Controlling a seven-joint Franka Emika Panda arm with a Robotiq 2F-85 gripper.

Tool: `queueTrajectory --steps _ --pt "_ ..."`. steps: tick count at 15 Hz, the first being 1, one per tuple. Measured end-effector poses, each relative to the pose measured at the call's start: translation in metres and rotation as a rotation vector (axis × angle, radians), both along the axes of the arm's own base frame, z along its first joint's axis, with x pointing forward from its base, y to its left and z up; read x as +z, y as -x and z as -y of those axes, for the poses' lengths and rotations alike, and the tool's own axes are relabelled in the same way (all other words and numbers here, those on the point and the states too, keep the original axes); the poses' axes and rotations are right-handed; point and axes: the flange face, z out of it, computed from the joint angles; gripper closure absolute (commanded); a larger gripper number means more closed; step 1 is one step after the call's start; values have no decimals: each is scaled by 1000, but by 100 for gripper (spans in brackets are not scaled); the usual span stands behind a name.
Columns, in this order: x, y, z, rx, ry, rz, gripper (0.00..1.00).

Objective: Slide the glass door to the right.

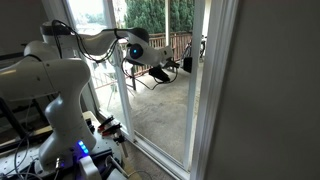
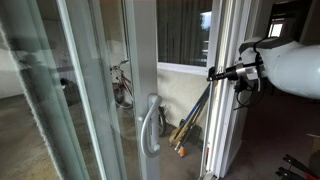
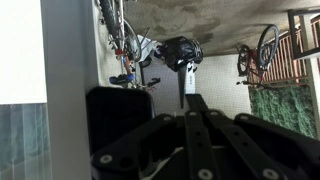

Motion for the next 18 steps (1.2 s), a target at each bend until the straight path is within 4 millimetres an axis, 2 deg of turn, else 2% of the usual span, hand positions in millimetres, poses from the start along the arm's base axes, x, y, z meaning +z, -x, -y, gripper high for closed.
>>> queueTrajectory --steps 7,18 --pt "38 0 19 -67 8 79 100" --pt "37 -2 26 -86 -24 83 100"
